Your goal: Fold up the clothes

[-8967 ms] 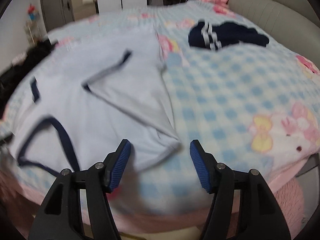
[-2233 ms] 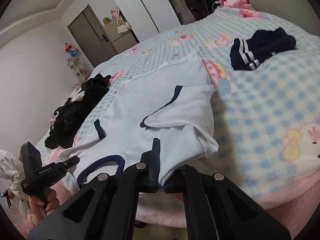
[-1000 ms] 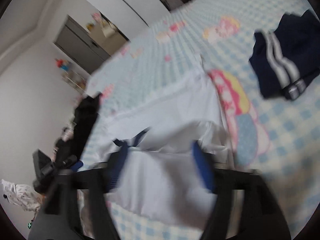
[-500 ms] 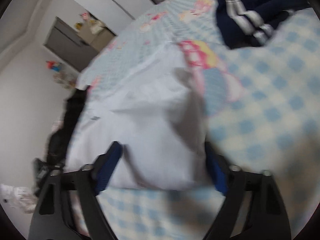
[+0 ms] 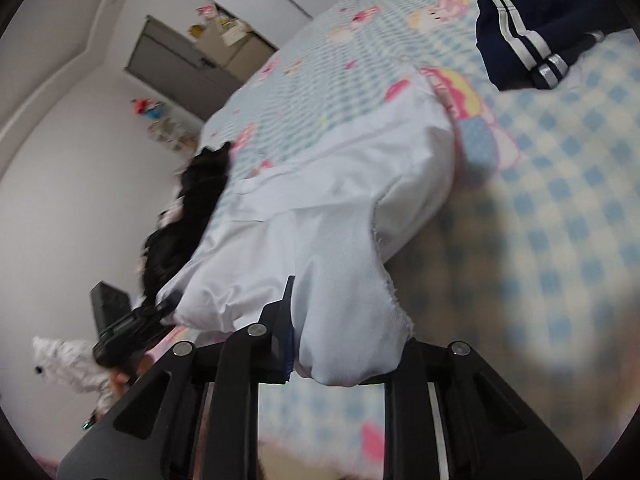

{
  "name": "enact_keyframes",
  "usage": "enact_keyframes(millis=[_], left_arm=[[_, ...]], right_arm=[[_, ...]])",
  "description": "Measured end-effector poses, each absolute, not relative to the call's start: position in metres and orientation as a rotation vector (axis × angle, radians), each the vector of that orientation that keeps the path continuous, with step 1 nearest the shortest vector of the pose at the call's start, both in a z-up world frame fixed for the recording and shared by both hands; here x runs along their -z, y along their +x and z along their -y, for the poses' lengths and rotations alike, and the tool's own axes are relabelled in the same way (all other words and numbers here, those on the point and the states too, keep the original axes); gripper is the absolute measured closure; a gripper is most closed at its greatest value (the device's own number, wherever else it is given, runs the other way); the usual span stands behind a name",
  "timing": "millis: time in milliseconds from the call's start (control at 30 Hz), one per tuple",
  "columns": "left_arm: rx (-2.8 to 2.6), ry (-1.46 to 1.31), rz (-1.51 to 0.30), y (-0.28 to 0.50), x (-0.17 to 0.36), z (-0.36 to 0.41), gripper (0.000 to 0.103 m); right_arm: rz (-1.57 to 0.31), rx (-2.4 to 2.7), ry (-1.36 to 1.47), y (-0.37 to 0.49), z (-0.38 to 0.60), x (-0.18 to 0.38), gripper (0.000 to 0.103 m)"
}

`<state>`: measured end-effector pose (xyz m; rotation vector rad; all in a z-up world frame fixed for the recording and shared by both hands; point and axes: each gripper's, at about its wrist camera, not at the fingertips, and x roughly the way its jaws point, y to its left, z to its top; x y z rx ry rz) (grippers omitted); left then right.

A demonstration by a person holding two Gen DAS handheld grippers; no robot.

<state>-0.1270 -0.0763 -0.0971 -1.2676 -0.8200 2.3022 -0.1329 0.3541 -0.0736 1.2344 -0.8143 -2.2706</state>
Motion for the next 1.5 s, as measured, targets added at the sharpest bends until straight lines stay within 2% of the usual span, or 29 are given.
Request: enact_keyframes(millis=[67, 133, 200, 267, 367, 500, 733, 833, 900, 1000, 1100, 1267, 1367, 1433, 1500], left_arm=[[-2.288, -1.295, 0.811, -0.106, 0.094, 0.079, 0.085], [-2.277, -1.361, 0.802, -0.095, 0.112, 0.081, 0.084], [-2.274, -1.517, 0.768, -0.092, 0.148, 0.081, 0.083], [-2.281, -1.547, 0.762, -0.089, 0.166, 0.081, 0.078], [-2.315, -1.494, 0.786, -0.082, 0.157, 0.084, 0.075], [-2.383, -1.454, 0.718, -0.076, 0.139, 0.087, 0.073], [-2.688, -1.415, 0.472, -0.078, 0.093, 0.079, 0.067], [-2.773, -1.259, 0.405, -0.076, 0.067, 0.068, 0.069], [-2.758, -1.138, 0.319, -0.077, 0.053, 0.042, 0.066], [-2.643, -1.147, 0.205, -0.087, 0.061, -0.005, 0.060], [-2.581, -1.168, 0.151, -0.092, 0.085, -0.034, 0.058], [-2.512, -1.329, 0.166, -0.099, 0.133, -0.040, 0.057], [-2.502, -1.335, 0.188, -0.098, 0.141, -0.029, 0.058], [-2.499, -1.336, 0.198, -0.097, 0.144, -0.023, 0.063], [-2.511, -1.332, 0.222, -0.097, 0.143, -0.017, 0.063]], right_arm=[[0.818, 2.254, 1.239, -0.108, -0.360, 0.072, 0.084], [0.821, 2.241, 1.309, -0.092, -0.364, 0.087, 0.082], [0.797, 2.242, 1.431, -0.085, -0.363, 0.113, 0.074], [0.795, 2.234, 1.535, -0.079, -0.362, 0.138, 0.068], [0.805, 2.286, 1.490, -0.068, -0.362, 0.131, 0.061], [0.705, 2.434, 1.447, -0.057, -0.367, 0.103, 0.058], [0.454, 2.732, 1.269, -0.052, -0.371, 0.038, 0.058], [0.379, 2.717, 1.210, -0.071, -0.354, 0.027, 0.057], [0.308, 2.685, 1.217, -0.082, -0.334, 0.030, 0.057], [0.223, 2.622, 1.237, -0.093, -0.298, 0.044, 0.057], [0.190, 2.569, 1.243, -0.096, -0.268, 0.064, 0.057], [0.132, 2.532, 1.270, -0.088, -0.262, 0.094, 0.057], [0.098, 2.510, 1.285, -0.083, -0.258, 0.112, 0.058], [0.174, 2.496, 1.281, -0.081, -0.269, 0.115, 0.060], [0.277, 2.486, 1.267, -0.079, -0.281, 0.114, 0.061]])
